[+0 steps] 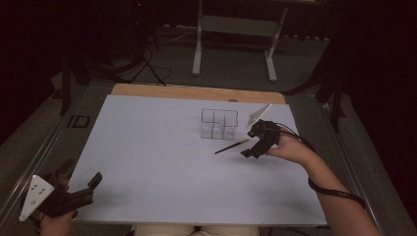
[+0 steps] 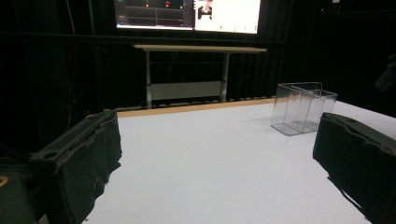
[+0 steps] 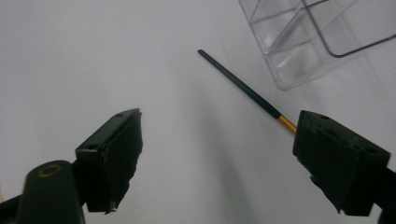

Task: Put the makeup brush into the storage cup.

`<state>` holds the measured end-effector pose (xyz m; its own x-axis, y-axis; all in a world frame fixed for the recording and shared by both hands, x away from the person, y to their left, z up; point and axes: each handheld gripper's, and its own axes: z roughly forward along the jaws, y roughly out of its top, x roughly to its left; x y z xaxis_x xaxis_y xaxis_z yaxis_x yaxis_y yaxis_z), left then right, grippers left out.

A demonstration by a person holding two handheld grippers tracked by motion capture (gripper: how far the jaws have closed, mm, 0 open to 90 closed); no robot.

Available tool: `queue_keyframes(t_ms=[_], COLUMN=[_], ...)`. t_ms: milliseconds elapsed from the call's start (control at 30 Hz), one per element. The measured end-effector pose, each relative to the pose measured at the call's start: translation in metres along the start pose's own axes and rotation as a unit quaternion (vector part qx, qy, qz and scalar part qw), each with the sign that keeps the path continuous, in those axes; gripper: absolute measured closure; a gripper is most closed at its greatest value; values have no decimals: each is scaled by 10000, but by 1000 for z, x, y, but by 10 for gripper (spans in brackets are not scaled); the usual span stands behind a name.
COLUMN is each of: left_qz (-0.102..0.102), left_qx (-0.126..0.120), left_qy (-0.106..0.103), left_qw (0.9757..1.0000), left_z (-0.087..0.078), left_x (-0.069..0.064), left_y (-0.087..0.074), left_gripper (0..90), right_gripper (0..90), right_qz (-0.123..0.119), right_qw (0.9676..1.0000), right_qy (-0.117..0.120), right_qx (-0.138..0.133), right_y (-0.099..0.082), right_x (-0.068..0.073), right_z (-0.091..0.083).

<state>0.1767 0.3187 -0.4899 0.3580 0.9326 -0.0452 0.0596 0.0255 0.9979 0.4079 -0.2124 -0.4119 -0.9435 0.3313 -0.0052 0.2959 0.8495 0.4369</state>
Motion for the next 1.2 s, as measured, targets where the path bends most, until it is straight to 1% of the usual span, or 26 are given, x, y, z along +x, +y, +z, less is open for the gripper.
queue_keyframes(t_ms=[33, 100, 133, 167, 200, 233, 300, 333, 367, 400, 433, 467, 500, 533, 633, 667, 700, 733, 767, 800, 833, 933, 967, 1067, 1100, 1200], left_qz=[-1, -13, -11, -11, -12, -2, -8, -9, -12, -18, -25, -17, -17, -18, -12, -19, -23, -23, -33, -41, -42, -44, -48, -55, -64, -90], left_qx=[-1, 4, 12, 12, 16, 24, 20, 22, 22, 20, 17, 29, 29, 29, 37, 40, 42, 52, 52, 52, 52, 52, 49, 55, 63, 63], left_qy=[4, 10, 15, 15, 13, 16, 17, 18, 29, 34, 47, 54, 54, 50, 50, 46, 46, 47, 46, 48, 46, 47, 47, 48, 45, 55], left_qw=[10000, 10000, 10000, 10000, 10000, 10000, 10000, 10000, 10000, 10000, 10000, 10000, 10000, 10000, 10000, 10000, 10000, 10000, 10000, 10000, 10000, 10000, 10000, 10000, 9999, 9999], left_z=[0, 0, -1, -1, -1, -1, -1, -2, -2, -2, -3, -3, -3, -3, -4, -4, -4, -4, -4, -4, -4, -4, -4, -5, -6, -7], left_x=[0, 0, 0, 0, 0, 0, 0, 0, 1, 1, 1, 1, 1, 1, 1, 1, 1, 1, 1, 1, 1, 1, 1, 1, 1, 1], left_y=[0, 0, -1, -1, -1, -1, -1, -1, -1, -1, -1, -1, -1, -1, -1, -1, -2, -2, -2, -2, -2, -2, -2, -2, -3, -3], left_gripper=[20, 20, 20, 20, 20, 20, 20, 20, 20, 20, 20, 20, 20, 20, 20, 20, 20, 21, 21, 20, 20, 20, 20, 20, 20, 20], right_gripper=[186, 186, 209, 209, 216, 233, 234, 241, 252, 252, 254, 277, 277, 286, 296, 326, 326, 344, 344, 358, 389, 428, 428, 437, 447, 469], right_qz=[-39, -44, -100, -100, -135, -236, -253, -340, -422, -422, -490, -607, -607, -680, -717, -787, -787, -884, -884, -932, -1044, -1209, -1209, -1369, -1438, -1427], right_qw=[10000, 9999, 9997, 9997, 9995, 9989, 9987, 9982, 9971, 9971, 9965, 9953, 9953, 9946, 9940, 9931, 9931, 9921, 9921, 9916, 9900, 9870, 9870, 9841, 9826, 9815], right_qy=[6, 38, 84, 84, 94, 115, 143, 127, 154, 154, 123, 138, 138, 159, 172, 197, 197, 160, 160, 156, 143, 85, 85, 44, 19, 78], right_qx=[86, 129, 220, 220, 271, 377, 422, 485, 609, 609, 659, 739, 739, 764, 808, 846, 846, 878, 878, 888, 937, 1053, 1053, 1134, 1177, 1277], right_y=[2, 3, 6, 6, 7, 8, 9, 10, 12, 12, 13, 15, 15, 16, 18, 19, 19, 20, 20, 21, 22, 24, 24, 26, 27, 30], right_x=[0, -1, -2, -2, -3, -3, -4, -4, -3, -3, -3, -2, -2, -3, -5, -5, -5, -6, -6, -7, -9, -10, -10, -12, -13, -15], right_z=[3, 4, 6, 6, 7, 9, 11, 12, 15, 15, 17, 20, 20, 22, 24, 25, 25, 26, 26, 27, 30, 35, 35, 40, 42, 46])
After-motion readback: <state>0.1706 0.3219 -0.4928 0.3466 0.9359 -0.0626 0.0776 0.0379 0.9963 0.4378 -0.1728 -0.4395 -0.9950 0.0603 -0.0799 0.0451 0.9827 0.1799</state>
